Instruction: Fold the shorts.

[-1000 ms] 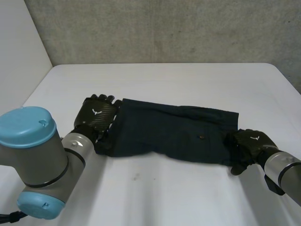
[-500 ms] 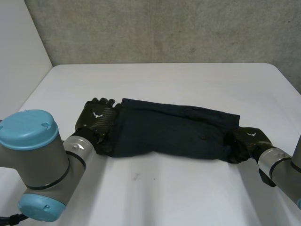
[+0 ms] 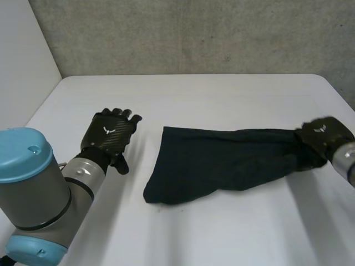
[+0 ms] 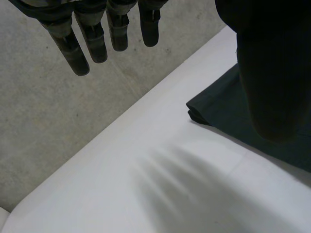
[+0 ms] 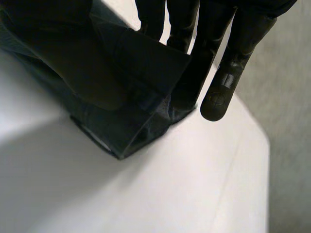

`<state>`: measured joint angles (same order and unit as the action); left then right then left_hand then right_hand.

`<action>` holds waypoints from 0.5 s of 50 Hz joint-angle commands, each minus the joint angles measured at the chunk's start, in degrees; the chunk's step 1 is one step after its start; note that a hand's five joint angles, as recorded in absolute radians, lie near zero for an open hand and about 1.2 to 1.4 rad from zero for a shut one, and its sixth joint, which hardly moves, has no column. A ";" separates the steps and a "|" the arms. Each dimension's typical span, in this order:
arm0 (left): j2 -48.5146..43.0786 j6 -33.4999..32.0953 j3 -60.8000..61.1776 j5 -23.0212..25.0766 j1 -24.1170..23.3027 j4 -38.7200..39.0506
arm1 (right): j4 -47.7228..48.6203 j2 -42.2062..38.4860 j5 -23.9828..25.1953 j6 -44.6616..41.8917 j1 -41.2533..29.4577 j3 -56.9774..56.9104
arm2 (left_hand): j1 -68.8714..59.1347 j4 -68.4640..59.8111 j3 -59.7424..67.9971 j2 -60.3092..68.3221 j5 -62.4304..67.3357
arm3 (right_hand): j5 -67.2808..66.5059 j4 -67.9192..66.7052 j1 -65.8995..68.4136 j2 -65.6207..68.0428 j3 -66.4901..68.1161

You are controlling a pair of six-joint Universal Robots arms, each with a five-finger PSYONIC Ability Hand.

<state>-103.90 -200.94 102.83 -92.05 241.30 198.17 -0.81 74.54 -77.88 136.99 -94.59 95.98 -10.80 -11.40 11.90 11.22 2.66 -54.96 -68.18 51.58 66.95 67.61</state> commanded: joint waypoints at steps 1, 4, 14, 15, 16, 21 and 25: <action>1.50 0.02 -0.35 -0.06 0.31 0.29 | -0.77 -3.34 -1.75 -1.28 -16.40 -12.38 | 0.76 1.36 -1.85 -1.17 -2.62 | -15.04 -11.82 28.42 13.05 12.39; 1.85 0.02 -0.78 -0.06 0.49 0.29 | -0.86 -7.38 -0.96 -1.46 -23.25 -17.57 | 0.76 1.36 -1.85 -1.17 -2.62 | -15.04 -11.82 28.42 13.05 12.39; 3.26 0.02 -2.46 -0.06 2.33 0.29 | -0.86 -22.59 9.41 -1.02 -37.15 -26.81 | 0.76 1.36 -1.85 -1.17 -2.62 | -15.04 -11.82 28.42 13.05 12.39; 3.18 0.02 -2.63 0.03 2.51 0.29 | -0.86 -24.34 10.20 -0.84 -37.50 -26.98 | 0.76 1.36 -1.85 -1.17 -2.62 | -15.04 -11.82 28.42 13.05 12.39; 3.09 0.02 -2.98 0.03 2.77 0.29 | -0.86 -25.14 10.55 -0.76 -37.51 -27.16 | 0.80 1.40 -1.90 -1.22 -2.66 | -15.04 -11.82 28.42 13.05 12.39; 2.56 0.38 -5.35 0.03 3.83 0.29 | -0.86 -24.80 10.82 1.00 -37.60 -27.25 | 0.59 1.19 -1.68 -1.00 -2.45 | 38.48 41.70 -25.10 -40.48 -41.14; 1.25 1.60 -9.30 0.12 3.92 0.20 | 0.28 -20.68 10.47 10.73 -36.37 -27.42 | 0.42 1.02 -1.51 -0.83 -2.28 | 54.70 57.91 -41.32 -56.69 -57.35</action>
<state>-101.10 -200.65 98.25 -92.01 244.77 198.45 -1.62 49.40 -66.92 138.10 -132.57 68.37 -10.80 -11.40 11.90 11.22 2.66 -16.35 -26.87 20.00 24.20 25.16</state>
